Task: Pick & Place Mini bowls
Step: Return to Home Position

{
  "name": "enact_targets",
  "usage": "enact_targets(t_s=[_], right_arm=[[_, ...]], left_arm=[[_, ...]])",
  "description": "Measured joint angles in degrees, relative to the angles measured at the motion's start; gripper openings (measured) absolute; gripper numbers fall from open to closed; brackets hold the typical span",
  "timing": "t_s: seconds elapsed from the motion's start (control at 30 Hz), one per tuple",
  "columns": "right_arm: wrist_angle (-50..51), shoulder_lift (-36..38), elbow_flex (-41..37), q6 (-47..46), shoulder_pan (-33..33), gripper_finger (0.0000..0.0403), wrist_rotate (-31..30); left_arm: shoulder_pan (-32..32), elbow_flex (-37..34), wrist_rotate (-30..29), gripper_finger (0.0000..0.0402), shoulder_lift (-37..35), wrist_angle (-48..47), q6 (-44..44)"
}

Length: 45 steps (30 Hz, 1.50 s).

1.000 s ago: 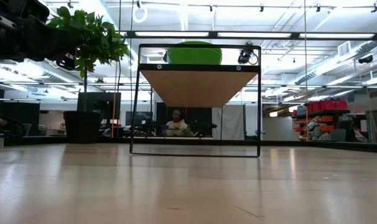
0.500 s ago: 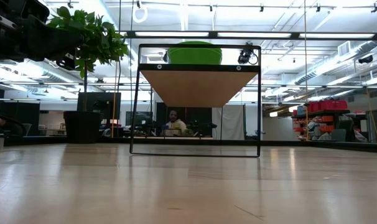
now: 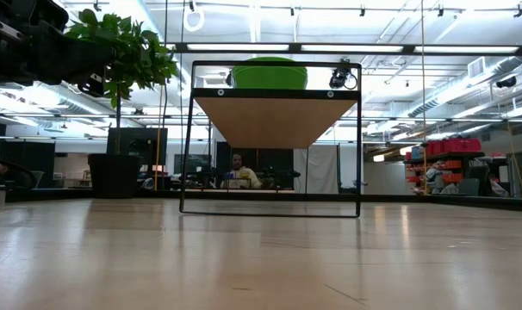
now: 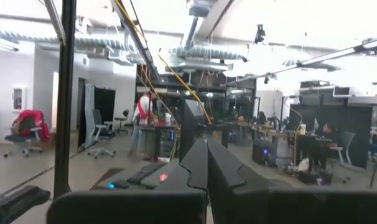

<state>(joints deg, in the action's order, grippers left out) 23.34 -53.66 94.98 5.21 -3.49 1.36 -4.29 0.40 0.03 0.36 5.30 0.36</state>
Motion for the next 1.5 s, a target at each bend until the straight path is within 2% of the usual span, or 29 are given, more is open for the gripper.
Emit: enact_targets(t_s=[0.2,0.4,0.63,0.87,1.17,1.5], right_arm=[[-9.6,3.8,-10.7,-0.1,0.0,0.0000,3.2],[-15.1,7.4,-21.5,0.0,0.0,0.0000,4.3],[-27.2,12.5,-34.5,0.0,0.0,0.0000,5.7],[-30.4,17.3,-44.0,-1.2,0.0,0.0000,5.8],[-39.3,23.7,-57.3,-2.9,0.0,0.0000,6.6],[-49.1,30.8,-67.9,-3.2,1.3,0.0000,7.2]], left_arm=[[0.0,0.0,0.0,0.0023,0.0,0.0,0.0],[0.0,0.0,0.0,0.0023,0.0,0.0,0.0],[0.0,0.0,0.0,0.0023,0.0,0.0,0.0],[0.0,0.0,0.0,0.0023,0.0,0.0,0.0],[0.0,0.0,0.0,0.0023,0.0,0.0,0.0],[0.0,0.0,0.0,0.0023,0.0,0.0,0.0]])
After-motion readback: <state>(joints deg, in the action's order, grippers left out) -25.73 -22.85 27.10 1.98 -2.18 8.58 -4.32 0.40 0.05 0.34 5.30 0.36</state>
